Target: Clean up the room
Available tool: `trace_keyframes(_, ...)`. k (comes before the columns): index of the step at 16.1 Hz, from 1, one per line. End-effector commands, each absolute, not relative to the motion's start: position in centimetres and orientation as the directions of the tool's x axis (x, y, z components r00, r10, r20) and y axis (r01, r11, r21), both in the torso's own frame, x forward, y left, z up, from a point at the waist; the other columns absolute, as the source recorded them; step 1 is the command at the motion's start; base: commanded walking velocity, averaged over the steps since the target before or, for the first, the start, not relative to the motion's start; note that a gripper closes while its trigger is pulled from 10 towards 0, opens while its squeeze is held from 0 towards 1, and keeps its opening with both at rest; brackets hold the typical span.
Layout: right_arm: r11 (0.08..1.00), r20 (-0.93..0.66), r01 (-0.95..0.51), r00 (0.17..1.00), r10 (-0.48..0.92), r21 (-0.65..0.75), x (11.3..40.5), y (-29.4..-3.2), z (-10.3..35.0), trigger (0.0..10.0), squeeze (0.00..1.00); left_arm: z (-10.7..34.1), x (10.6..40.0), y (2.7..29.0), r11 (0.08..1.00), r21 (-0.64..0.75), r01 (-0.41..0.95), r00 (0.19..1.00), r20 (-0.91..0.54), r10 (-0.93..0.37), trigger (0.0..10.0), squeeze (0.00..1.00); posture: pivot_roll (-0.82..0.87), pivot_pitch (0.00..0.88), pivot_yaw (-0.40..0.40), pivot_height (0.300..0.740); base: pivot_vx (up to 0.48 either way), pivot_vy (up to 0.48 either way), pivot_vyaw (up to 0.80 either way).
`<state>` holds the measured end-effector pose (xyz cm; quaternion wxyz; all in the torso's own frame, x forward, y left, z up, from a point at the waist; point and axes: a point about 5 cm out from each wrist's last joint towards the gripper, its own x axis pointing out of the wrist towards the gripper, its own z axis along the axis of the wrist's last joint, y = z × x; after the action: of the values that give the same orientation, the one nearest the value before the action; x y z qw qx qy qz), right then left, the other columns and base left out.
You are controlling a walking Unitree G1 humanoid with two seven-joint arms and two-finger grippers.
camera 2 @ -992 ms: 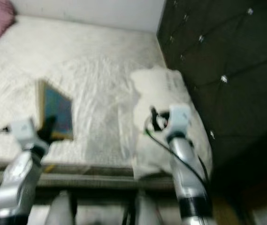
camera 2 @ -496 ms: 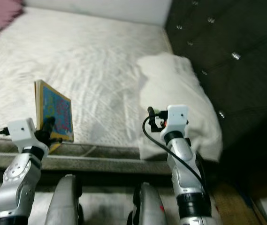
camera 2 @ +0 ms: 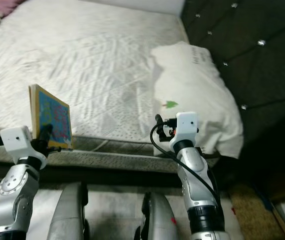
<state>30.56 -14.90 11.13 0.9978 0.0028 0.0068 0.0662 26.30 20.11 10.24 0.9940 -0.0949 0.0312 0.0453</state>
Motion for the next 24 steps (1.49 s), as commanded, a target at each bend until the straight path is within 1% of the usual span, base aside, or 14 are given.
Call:
trace_keyframes(1,0.994,-0.002,-0.113,0.994,0.113,-0.003,30.6,-15.5,11.5,10.0,0.0,11.6,26.9,19.1,0.978,-0.2,-0.051,0.999,-0.007,0.051,10.0,0.0,0.01,0.096,-0.119,0.6,0.27,0.0,0.0)
trace_keyframes(8,0.994,-0.005,-0.108,0.994,0.107,-0.01,30.6,-15.7,11.5,10.0,0.0,11.5,27.1,19.0,0.976,-0.213,-0.051,0.999,-0.013,0.049,10.0,0.0,0.0,0.099,-0.118,0.6,0.273,0.0,0.0)
trace_keyframes(12,0.994,-0.003,-0.107,0.994,0.107,-0.012,30.6,-15.7,11.5,10.0,0.0,11.5,27.3,18.8,0.975,-0.219,-0.043,0.999,-0.017,0.04,10.0,0.0,0.0,0.098,-0.119,0.6,0.382,0.0,0.0)
trace_keyframes(17,0.994,-0.004,-0.105,0.994,0.105,-0.015,30.4,-15.8,11.5,10.0,0.0,11.6,28.0,18.5,0.97,-0.24,-0.036,0.999,-0.014,0.034,10.0,0.0,-0.01,0.1,-0.118,0.6,0.326,0.0,0.0)
trace_keyframes(18,0.994,-0.004,-0.105,0.994,0.105,-0.015,30.4,-15.8,11.5,10.0,0.0,11.6,28.1,18.5,0.968,-0.249,-0.033,0.999,-0.014,0.03,10.0,0.0,-0.01,0.1,-0.118,0.6,0.0,0.0,0.0)
trace_keyframes(20,0.994,-0.005,-0.104,0.995,0.104,-0.016,30.4,-15.9,11.5,10.0,0.0,11.8,28.4,18.3,0.952,-0.304,-0.027,1.0,-0.003,0.028,10.0,0.0,-0.02,0.101,-0.119,0.6,0.0,0.0,0.0)
trace_keyframes(21,0.994,-0.006,-0.105,0.994,0.105,-0.016,30.3,-15.9,11.5,10.0,0.0,11.6,28.8,18.2,0.94,-0.34,-0.036,0.999,-0.023,0.03,10.0,0.0,-0.02,0.101,-0.119,0.6,0.0,0.0,0.0)
trace_keyframes(23,0.993,-0.008,-0.122,0.993,0.122,-0.005,30.1,-15.8,11.5,10.0,0.0,10.9,29.4,18.0,0.911,-0.413,-0.025,0.998,-0.063,-0.001,10.0,0.0,-0.03,0.1,-0.122,0.6,0.0,0.0,0.0)
trace_keyframes(24,0.992,-0.005,-0.123,0.992,0.123,-0.012,30.0,-15.8,11.7,10.0,0.0,10.6,30.0,17.5,0.875,-0.484,-0.001,0.996,-0.08,-0.043,10.0,0.0,-0.04,0.099,-0.125,0.59,0.0,0.0,0.0)
